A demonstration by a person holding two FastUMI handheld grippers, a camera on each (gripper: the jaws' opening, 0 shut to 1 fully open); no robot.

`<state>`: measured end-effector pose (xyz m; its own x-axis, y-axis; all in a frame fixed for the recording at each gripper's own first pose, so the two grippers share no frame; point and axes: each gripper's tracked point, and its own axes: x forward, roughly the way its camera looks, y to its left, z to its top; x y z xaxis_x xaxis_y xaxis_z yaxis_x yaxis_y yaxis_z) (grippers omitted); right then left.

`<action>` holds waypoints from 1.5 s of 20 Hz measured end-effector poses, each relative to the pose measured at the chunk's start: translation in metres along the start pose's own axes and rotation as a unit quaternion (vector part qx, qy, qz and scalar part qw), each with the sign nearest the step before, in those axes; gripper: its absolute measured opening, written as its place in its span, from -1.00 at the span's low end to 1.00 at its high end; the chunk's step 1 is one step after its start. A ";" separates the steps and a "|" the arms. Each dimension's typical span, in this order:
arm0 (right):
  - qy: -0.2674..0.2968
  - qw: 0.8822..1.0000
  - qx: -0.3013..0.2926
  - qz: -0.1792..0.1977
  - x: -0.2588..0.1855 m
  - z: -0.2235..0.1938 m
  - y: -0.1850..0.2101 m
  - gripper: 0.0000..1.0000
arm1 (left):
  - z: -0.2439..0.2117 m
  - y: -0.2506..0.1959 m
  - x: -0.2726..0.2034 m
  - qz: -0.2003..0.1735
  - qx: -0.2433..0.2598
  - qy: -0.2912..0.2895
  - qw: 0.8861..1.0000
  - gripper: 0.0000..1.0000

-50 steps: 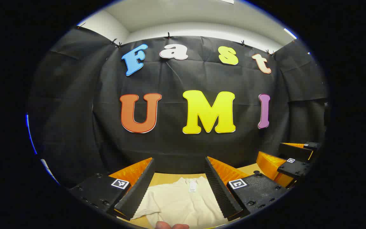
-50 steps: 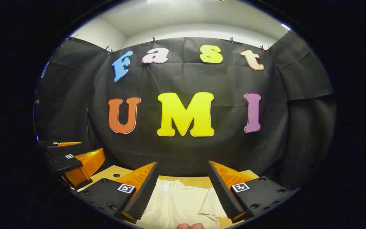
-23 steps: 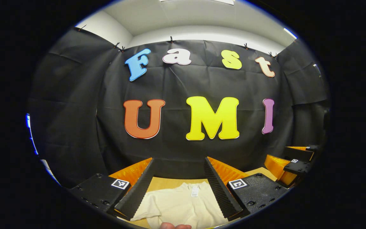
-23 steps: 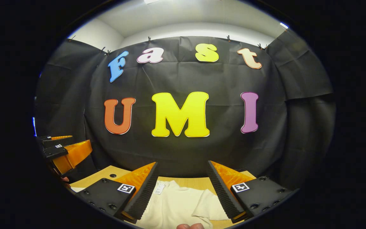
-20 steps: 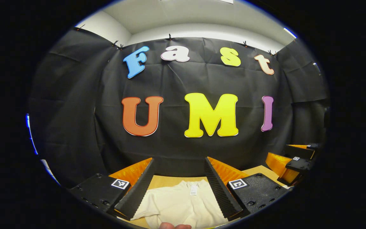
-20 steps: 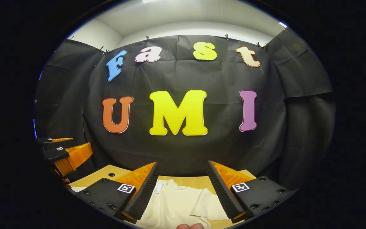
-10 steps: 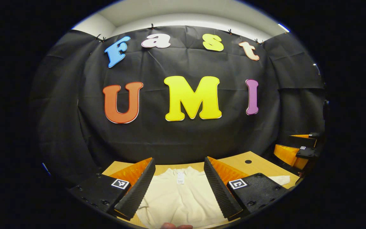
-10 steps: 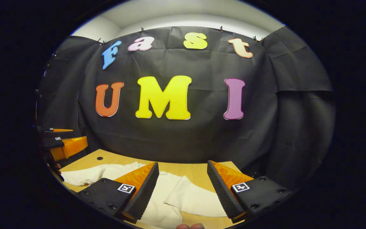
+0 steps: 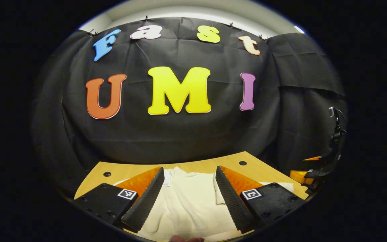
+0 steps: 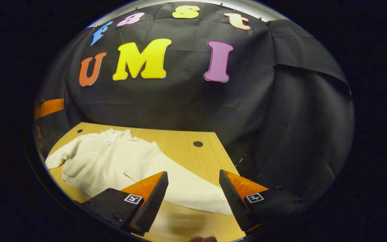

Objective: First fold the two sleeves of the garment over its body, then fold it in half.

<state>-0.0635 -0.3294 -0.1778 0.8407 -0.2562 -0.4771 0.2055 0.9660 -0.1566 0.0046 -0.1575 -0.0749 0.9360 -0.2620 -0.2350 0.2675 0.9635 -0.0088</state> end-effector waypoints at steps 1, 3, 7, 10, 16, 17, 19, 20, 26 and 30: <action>0.022 1.000 0.007 -0.007 0.008 -0.015 -0.013 0.90 | -0.001 -0.004 0.002 -0.003 0.003 0.004 1.000 0.95; 0.065 0.997 0.027 -0.020 0.028 -0.046 -0.037 0.89 | -0.004 -0.009 0.003 -0.005 0.005 0.010 1.000 0.95; 0.144 0.987 0.047 -0.049 0.062 -0.109 -0.078 0.90 | -0.010 -0.009 0.008 0.004 0.007 0.021 1.000 0.95; 0.182 0.980 0.062 -0.057 0.078 -0.138 -0.089 0.91 | -0.016 -0.007 0.012 0.013 0.007 0.036 0.999 0.95; 0.240 0.965 0.081 -0.062 0.092 -0.176 -0.093 0.94 | -0.023 -0.003 0.013 0.026 0.015 0.051 0.998 0.95; 0.237 0.965 0.094 -0.062 0.094 -0.176 -0.093 0.92 | -0.023 -0.001 0.012 0.029 0.019 0.051 0.998 0.96; 0.238 0.961 0.131 -0.055 0.089 -0.180 -0.096 0.91 | -0.021 -0.001 0.011 0.031 0.023 0.047 0.998 0.96; 0.233 0.961 0.133 -0.060 0.089 -0.179 -0.100 0.77 | -0.021 0.000 0.011 0.031 0.023 0.047 0.998 0.96; 0.222 0.959 0.170 -0.047 0.094 -0.180 -0.095 -0.36 | -0.028 0.007 0.009 0.036 0.014 0.056 0.998 0.96; 0.224 0.958 0.171 -0.051 0.095 -0.176 -0.097 -0.91 | -0.030 0.009 0.006 0.037 0.015 0.055 0.998 0.96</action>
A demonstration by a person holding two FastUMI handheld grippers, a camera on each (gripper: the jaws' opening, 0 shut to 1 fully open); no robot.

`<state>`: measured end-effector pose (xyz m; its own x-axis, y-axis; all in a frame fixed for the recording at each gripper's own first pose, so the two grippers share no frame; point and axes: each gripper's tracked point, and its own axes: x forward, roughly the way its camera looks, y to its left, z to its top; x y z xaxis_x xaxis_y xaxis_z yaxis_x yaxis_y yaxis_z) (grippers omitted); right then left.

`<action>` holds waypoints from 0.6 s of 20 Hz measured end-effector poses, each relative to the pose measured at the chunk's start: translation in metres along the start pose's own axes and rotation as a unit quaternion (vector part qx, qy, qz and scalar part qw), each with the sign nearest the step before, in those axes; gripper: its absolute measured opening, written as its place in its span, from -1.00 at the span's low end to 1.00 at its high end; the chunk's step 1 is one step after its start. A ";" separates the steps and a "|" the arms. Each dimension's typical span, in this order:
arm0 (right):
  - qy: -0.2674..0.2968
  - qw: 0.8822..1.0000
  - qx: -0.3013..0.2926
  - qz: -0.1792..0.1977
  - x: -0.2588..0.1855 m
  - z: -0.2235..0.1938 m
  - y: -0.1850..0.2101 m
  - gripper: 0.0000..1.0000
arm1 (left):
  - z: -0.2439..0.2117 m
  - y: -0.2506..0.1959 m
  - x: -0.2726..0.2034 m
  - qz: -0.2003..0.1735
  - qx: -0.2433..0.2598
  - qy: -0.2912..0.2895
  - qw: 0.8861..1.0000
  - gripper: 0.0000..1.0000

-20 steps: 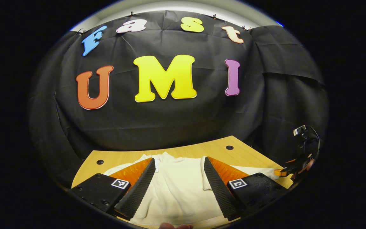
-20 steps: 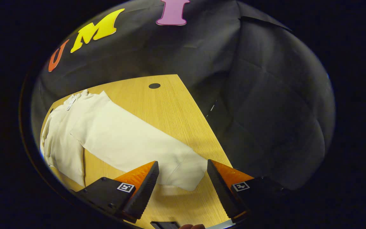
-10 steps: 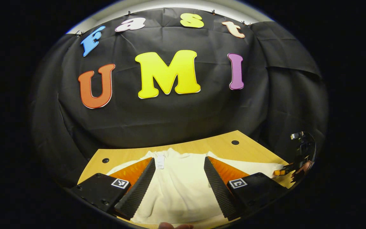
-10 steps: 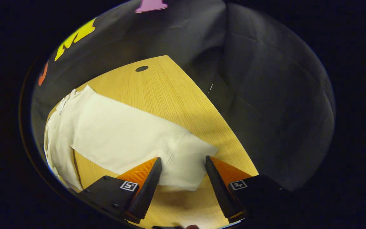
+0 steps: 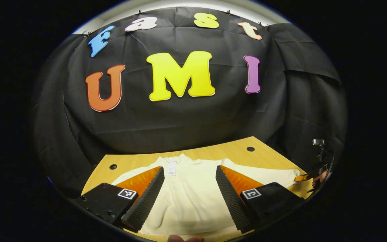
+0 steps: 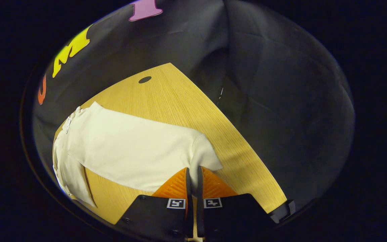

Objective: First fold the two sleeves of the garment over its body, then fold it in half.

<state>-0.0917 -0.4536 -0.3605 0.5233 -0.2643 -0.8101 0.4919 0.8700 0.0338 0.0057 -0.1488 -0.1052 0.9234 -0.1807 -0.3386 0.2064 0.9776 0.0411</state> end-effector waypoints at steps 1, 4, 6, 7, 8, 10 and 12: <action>0.001 1.000 -0.001 0.000 0.001 -0.001 0.001 -0.90 | 0.000 0.000 -0.001 0.000 0.001 -0.001 1.000 0.96; 0.004 1.000 -0.019 -0.001 0.000 0.000 0.002 -0.91 | -0.002 0.002 -0.003 -0.001 0.008 -0.004 1.000 0.96; 0.006 1.000 -0.029 -0.003 -0.001 0.002 0.001 -0.91 | -0.007 0.004 -0.004 -0.002 0.012 0.001 1.000 0.96; 0.003 0.999 -0.033 -0.003 -0.005 0.005 0.002 -0.91 | -0.008 0.005 -0.006 -0.002 0.011 0.001 1.000 0.96; -0.003 0.999 -0.035 -0.002 -0.010 0.010 0.004 -0.91 | -0.010 0.007 -0.007 -0.003 0.009 0.001 1.000 0.96; -0.013 0.999 -0.045 0.006 -0.024 0.020 0.009 -0.91 | -0.011 0.012 -0.008 -0.001 0.008 -0.001 1.000 0.96; -0.023 0.998 -0.050 0.016 -0.036 0.034 0.015 -0.92 | -0.017 0.018 -0.009 0.006 0.006 0.003 1.000 0.96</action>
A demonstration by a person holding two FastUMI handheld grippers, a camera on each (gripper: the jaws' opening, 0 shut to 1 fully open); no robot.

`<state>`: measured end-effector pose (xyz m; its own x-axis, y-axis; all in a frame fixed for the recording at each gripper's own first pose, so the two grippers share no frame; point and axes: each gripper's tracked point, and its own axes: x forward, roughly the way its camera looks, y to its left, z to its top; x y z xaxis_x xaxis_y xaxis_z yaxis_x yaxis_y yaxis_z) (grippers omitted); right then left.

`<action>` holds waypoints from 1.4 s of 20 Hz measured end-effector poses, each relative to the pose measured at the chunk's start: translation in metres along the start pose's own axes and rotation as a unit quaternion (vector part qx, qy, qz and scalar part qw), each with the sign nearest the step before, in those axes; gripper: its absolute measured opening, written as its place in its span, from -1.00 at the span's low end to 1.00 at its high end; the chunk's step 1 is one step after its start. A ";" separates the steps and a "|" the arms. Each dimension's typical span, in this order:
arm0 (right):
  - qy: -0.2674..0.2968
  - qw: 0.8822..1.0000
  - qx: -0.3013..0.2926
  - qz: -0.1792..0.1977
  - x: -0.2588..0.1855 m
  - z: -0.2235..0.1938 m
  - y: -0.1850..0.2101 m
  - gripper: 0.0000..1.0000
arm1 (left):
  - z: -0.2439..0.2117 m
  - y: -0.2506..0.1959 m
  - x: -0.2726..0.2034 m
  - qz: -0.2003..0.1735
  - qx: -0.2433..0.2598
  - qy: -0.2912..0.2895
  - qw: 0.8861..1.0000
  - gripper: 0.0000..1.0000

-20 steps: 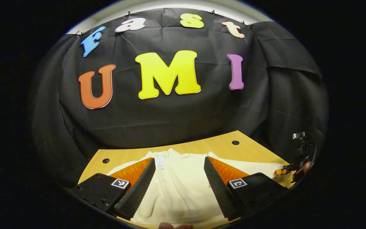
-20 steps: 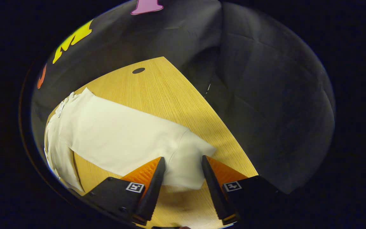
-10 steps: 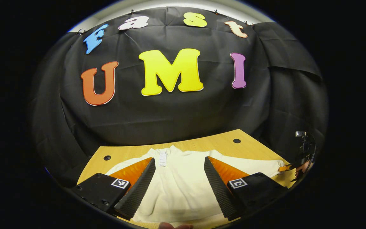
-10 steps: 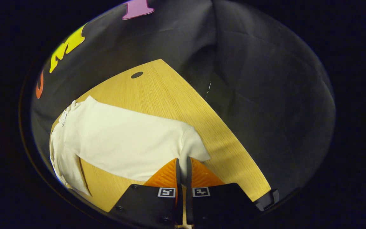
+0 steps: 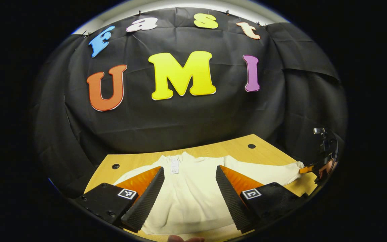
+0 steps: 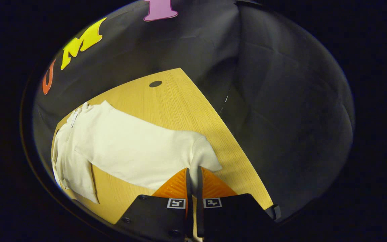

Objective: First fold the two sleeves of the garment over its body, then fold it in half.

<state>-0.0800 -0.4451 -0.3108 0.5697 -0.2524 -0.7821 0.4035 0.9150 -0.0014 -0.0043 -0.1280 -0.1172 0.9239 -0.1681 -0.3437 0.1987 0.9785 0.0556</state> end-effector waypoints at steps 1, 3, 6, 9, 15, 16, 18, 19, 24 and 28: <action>-0.008 1.000 -0.002 0.004 -0.009 0.011 0.003 -0.91 | -0.002 0.004 0.000 0.002 -0.004 0.002 1.000 0.96; -0.023 1.000 -0.013 0.012 -0.021 0.031 0.016 -0.91 | -0.004 0.011 -0.001 0.006 -0.012 0.000 1.000 0.96; -0.038 0.998 -0.032 0.026 -0.040 0.064 0.044 -0.91 | -0.010 0.021 -0.003 0.015 -0.026 0.000 1.000 0.96; -0.070 0.995 -0.060 0.045 -0.069 0.104 0.079 -0.91 | -0.012 0.033 -0.005 0.025 -0.037 -0.004 0.999 0.96; -0.125 0.979 -0.125 0.100 -0.116 0.172 0.177 -0.92 | -0.016 0.064 -0.013 0.045 -0.065 -0.009 0.997 0.96; -0.131 0.976 -0.134 0.109 -0.120 0.180 0.195 -0.92 | -0.016 0.069 -0.015 0.049 -0.072 -0.011 0.996 0.96; -0.140 0.970 -0.154 0.128 -0.127 0.193 0.230 -0.92 | -0.018 0.084 -0.019 0.062 -0.082 -0.012 0.995 0.96; -0.144 0.967 -0.162 0.138 -0.129 0.200 0.250 -0.92 | -0.018 0.092 -0.022 0.069 -0.085 -0.013 0.994 0.96; -0.158 0.945 -0.215 0.189 -0.139 0.207 0.353 -0.92 | -0.025 0.131 -0.037 0.105 -0.109 -0.016 0.988 0.96; -0.148 0.931 -0.244 0.229 -0.135 0.188 0.431 -0.92 | -0.042 0.162 -0.050 0.137 -0.126 -0.005 0.983 0.96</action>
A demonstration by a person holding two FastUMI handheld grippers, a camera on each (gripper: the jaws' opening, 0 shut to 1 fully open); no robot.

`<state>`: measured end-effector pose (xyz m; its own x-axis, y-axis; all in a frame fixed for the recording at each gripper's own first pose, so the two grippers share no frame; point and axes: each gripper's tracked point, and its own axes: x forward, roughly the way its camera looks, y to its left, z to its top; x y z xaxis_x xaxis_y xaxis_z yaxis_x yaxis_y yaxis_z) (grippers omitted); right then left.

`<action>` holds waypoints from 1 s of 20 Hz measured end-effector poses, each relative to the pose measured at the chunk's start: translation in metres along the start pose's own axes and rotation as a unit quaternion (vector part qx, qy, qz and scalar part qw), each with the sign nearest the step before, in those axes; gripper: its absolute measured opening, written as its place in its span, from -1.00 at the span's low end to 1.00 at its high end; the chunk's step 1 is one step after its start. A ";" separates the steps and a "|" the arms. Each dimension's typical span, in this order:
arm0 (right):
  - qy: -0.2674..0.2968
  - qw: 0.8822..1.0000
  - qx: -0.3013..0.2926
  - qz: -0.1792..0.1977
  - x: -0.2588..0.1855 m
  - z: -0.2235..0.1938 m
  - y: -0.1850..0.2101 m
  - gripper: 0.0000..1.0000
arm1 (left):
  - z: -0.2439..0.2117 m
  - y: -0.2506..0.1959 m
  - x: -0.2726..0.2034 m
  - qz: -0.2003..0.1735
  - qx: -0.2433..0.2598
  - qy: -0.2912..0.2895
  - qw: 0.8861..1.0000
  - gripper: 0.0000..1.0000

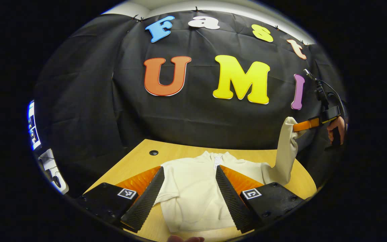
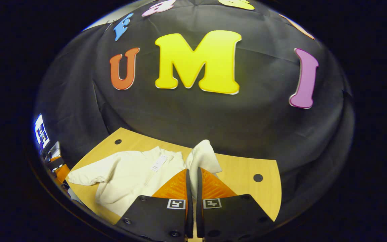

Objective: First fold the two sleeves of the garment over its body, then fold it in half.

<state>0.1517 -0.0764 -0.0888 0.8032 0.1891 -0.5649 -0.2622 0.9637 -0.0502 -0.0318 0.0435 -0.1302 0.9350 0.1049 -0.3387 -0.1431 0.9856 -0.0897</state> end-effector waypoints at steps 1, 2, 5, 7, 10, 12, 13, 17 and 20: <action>0.005 1.000 -0.004 0.011 0.009 -0.001 0.016 -0.92 | -0.002 0.008 -0.002 0.004 -0.005 0.002 1.000 0.96; 0.010 1.000 -0.007 0.022 0.020 -0.001 0.032 -0.92 | -0.002 0.015 -0.005 0.007 -0.010 0.002 1.000 0.96; 0.022 0.998 -0.014 0.050 0.048 -0.004 0.079 -0.92 | -0.006 0.038 -0.012 0.025 -0.015 0.006 1.000 0.96; 0.031 0.997 -0.021 0.067 0.073 -0.010 0.112 -0.92 | -0.009 0.054 -0.015 0.038 -0.018 0.008 0.999 0.96; 0.054 0.994 -0.031 0.087 0.115 -0.026 0.160 -0.92 | -0.014 0.077 -0.019 0.059 -0.023 0.013 0.998 0.96; 0.075 0.992 -0.046 0.095 0.142 -0.044 0.189 -0.92 | -0.021 0.088 -0.022 0.069 -0.029 0.020 0.997 0.96; 0.082 0.990 -0.046 0.101 0.151 -0.050 0.203 -0.91 | -0.024 0.093 -0.023 0.072 -0.033 0.026 0.996 0.96; 0.110 0.986 -0.049 0.114 0.193 -0.077 0.260 -0.92 | -0.033 0.112 -0.030 0.082 -0.040 0.035 0.995 0.96; 0.127 0.983 -0.066 0.113 0.216 -0.100 0.290 -0.91 | -0.040 0.126 -0.036 0.089 -0.038 0.041 0.994 0.96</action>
<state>0.1956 0.2255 -0.3075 0.5612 0.3266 -0.7606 -0.4994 0.8664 0.0036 -0.0963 0.1588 -0.1670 0.8638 0.2629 -0.4297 -0.3312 0.9392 -0.0911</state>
